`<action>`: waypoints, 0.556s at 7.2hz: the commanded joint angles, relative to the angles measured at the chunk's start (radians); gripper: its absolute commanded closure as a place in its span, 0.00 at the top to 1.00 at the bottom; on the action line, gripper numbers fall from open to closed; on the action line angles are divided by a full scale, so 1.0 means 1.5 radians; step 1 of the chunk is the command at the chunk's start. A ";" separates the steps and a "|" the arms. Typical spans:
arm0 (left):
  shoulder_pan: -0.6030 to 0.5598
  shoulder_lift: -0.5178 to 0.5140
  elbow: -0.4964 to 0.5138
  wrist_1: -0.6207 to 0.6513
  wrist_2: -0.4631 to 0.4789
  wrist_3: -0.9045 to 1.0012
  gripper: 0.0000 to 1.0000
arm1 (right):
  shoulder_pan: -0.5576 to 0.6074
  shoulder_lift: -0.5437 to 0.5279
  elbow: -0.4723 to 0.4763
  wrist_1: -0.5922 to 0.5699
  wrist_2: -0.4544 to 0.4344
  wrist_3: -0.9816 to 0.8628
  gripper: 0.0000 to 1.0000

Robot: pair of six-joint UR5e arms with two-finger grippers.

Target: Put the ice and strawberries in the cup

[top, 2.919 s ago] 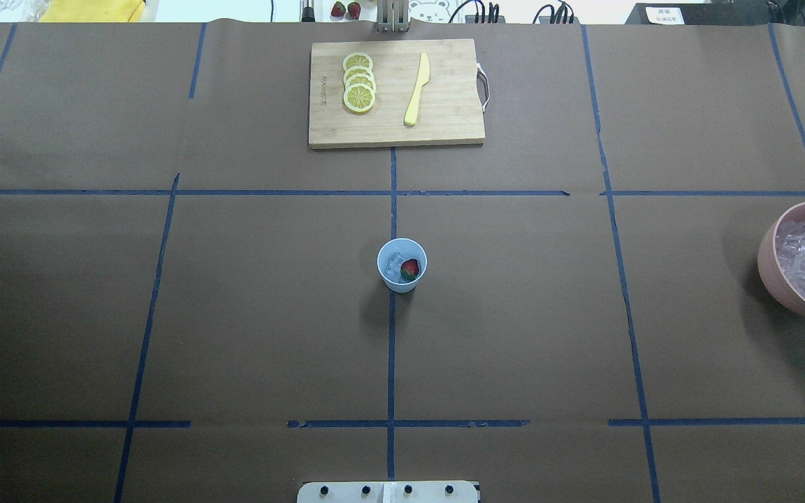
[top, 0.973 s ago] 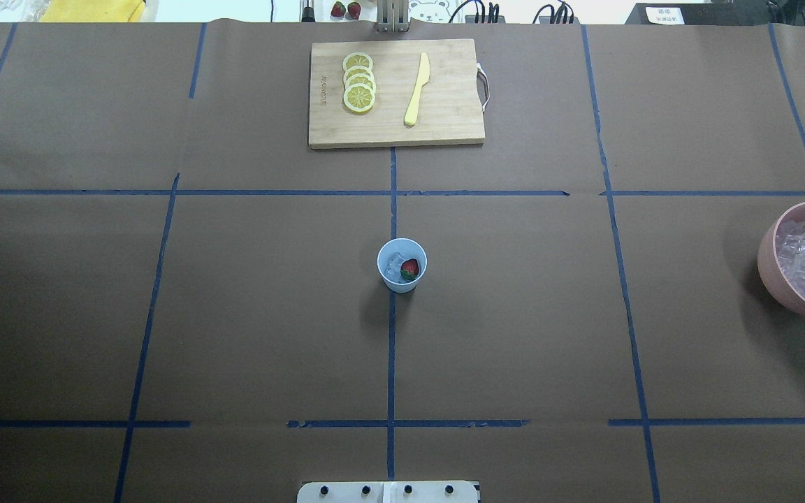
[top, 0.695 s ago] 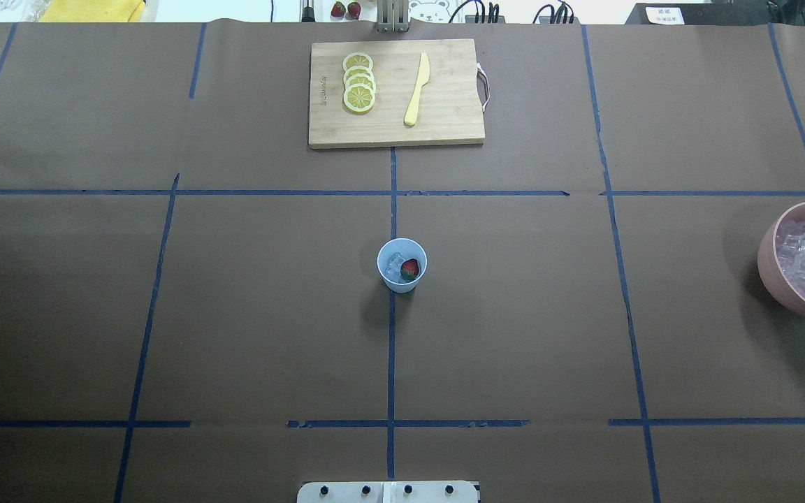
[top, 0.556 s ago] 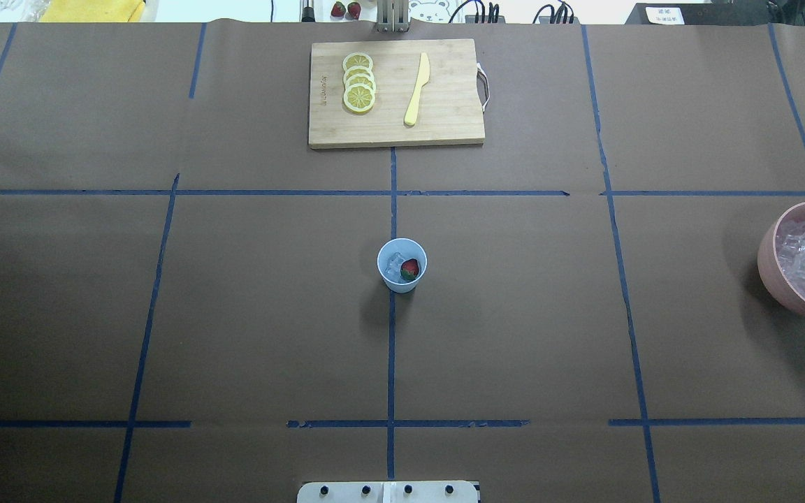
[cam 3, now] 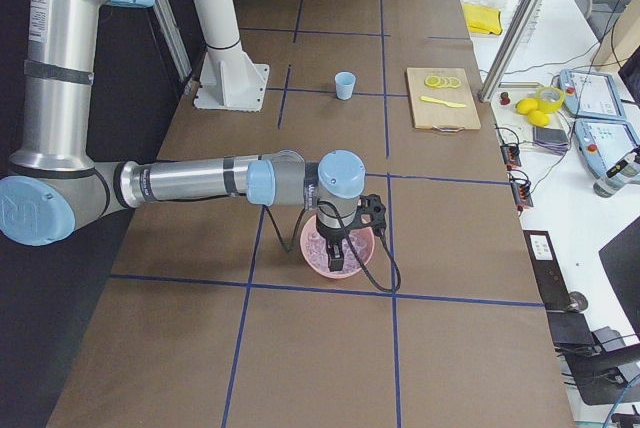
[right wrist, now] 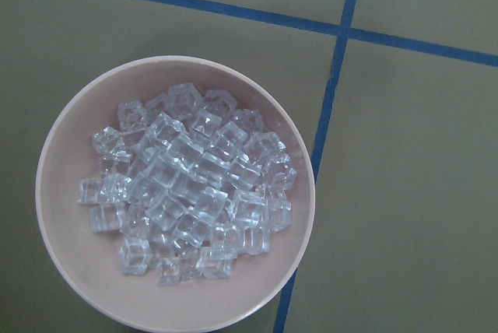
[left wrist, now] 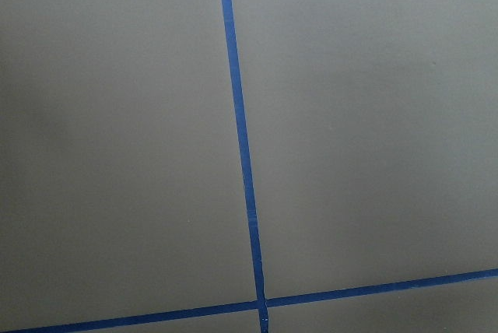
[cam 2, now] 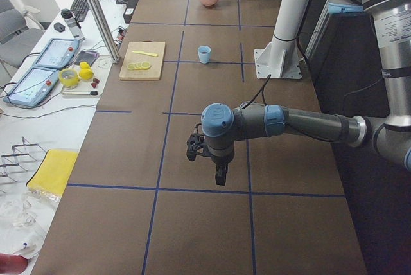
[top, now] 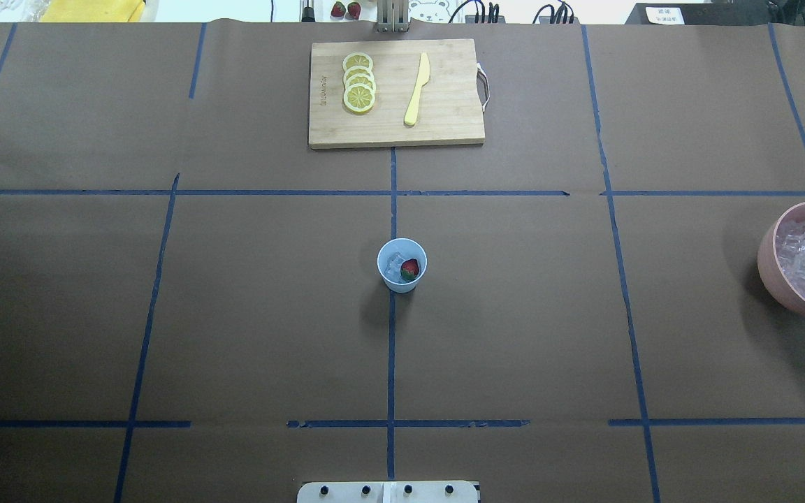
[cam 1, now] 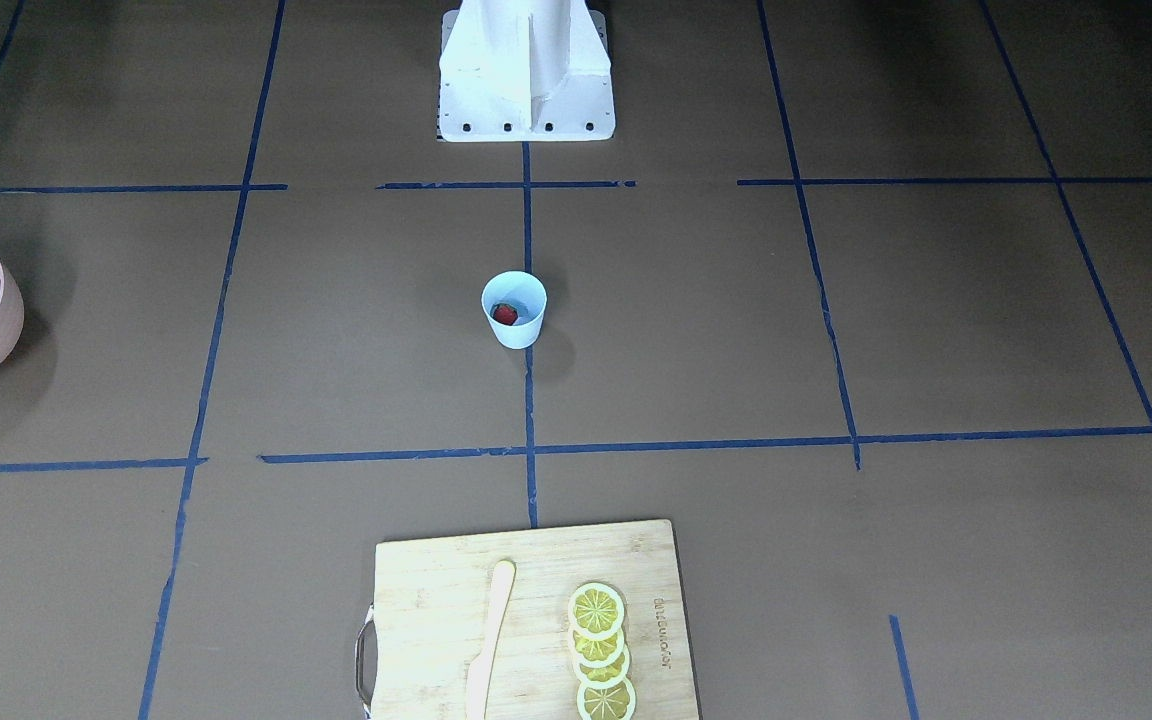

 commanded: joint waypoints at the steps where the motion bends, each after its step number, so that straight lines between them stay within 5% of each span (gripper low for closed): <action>1: -0.001 0.002 -0.005 0.000 -0.001 0.000 1.00 | 0.000 -0.020 0.006 0.000 0.000 -0.026 0.99; 4: -0.004 -0.006 -0.026 0.049 0.000 0.000 1.00 | 0.002 -0.037 0.009 -0.001 -0.001 -0.018 0.99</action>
